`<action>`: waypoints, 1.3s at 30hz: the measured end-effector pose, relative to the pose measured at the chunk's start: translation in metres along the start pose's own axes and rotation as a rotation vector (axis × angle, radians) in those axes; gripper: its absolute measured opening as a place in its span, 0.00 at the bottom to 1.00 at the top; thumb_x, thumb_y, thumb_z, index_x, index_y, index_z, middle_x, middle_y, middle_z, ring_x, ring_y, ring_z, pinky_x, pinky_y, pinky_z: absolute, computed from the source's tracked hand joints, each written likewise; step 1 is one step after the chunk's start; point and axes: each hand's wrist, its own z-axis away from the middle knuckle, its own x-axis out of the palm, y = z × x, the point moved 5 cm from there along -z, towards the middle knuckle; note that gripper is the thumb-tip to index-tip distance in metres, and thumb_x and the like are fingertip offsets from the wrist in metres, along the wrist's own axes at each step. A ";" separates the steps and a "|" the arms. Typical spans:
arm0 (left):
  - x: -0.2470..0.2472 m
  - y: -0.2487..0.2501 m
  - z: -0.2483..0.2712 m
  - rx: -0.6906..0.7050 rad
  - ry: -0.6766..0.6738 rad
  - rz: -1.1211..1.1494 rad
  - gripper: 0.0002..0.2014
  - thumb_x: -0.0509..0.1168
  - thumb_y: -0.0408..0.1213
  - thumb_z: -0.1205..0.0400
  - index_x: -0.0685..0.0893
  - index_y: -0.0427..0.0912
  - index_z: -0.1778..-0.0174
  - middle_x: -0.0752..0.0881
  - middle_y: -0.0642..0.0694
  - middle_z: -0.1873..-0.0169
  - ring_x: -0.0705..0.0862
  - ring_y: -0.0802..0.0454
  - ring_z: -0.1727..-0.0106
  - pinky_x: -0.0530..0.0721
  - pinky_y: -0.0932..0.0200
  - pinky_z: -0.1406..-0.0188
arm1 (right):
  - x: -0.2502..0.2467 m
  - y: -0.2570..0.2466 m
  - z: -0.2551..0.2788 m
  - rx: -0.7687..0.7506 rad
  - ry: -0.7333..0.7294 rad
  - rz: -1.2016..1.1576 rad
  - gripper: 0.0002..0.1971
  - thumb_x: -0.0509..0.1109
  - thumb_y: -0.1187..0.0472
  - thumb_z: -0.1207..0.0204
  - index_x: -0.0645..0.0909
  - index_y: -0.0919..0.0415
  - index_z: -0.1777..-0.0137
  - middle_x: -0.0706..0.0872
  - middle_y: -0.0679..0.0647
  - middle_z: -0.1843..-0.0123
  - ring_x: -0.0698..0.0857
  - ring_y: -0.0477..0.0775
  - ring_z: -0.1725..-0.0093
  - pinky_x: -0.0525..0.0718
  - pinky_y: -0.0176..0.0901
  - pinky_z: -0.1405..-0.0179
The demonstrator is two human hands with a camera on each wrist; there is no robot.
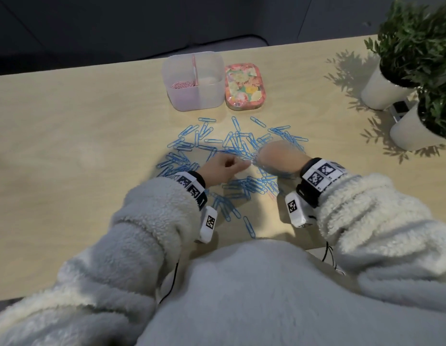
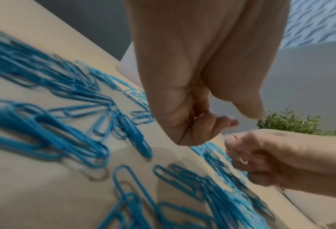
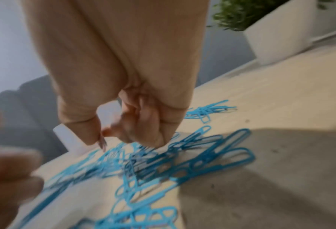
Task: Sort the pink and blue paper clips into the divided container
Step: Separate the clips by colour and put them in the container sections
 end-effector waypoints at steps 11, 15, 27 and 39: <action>0.078 0.024 -0.005 0.245 -0.244 -0.644 0.11 0.69 0.39 0.23 0.85 0.39 0.48 0.84 0.43 0.56 0.80 0.46 0.50 0.71 0.58 0.53 | -0.026 0.040 0.012 0.258 0.238 -0.660 0.11 0.53 0.73 0.29 0.77 0.65 0.60 0.72 0.54 0.77 0.68 0.48 0.82 0.60 0.30 0.87; 0.083 0.021 -0.010 0.241 -0.278 -0.766 0.08 0.67 0.39 0.22 0.85 0.39 0.52 0.84 0.41 0.45 0.82 0.42 0.42 0.76 0.53 0.45 | -0.033 0.045 0.017 0.338 0.299 -0.805 0.14 0.54 0.57 0.25 0.69 0.59 0.72 0.69 0.52 0.78 0.66 0.50 0.84 0.62 0.30 0.85; 0.032 0.009 0.005 0.279 -0.059 -0.626 0.08 0.60 0.37 0.18 0.80 0.35 0.55 0.82 0.38 0.58 0.79 0.43 0.56 0.69 0.57 0.60 | -0.036 0.045 0.030 0.263 0.424 0.314 0.15 0.79 0.49 0.37 0.76 0.54 0.60 0.86 0.55 0.56 0.84 0.59 0.53 0.80 0.48 0.51; -0.133 -0.009 -0.021 -0.070 0.366 0.056 0.22 0.58 0.41 0.16 0.69 0.41 0.77 0.71 0.53 0.88 0.67 0.62 0.87 0.67 0.67 0.83 | -0.077 0.020 0.004 0.248 0.579 0.462 0.13 0.70 0.55 0.27 0.84 0.53 0.44 0.87 0.62 0.42 0.84 0.65 0.40 0.80 0.49 0.44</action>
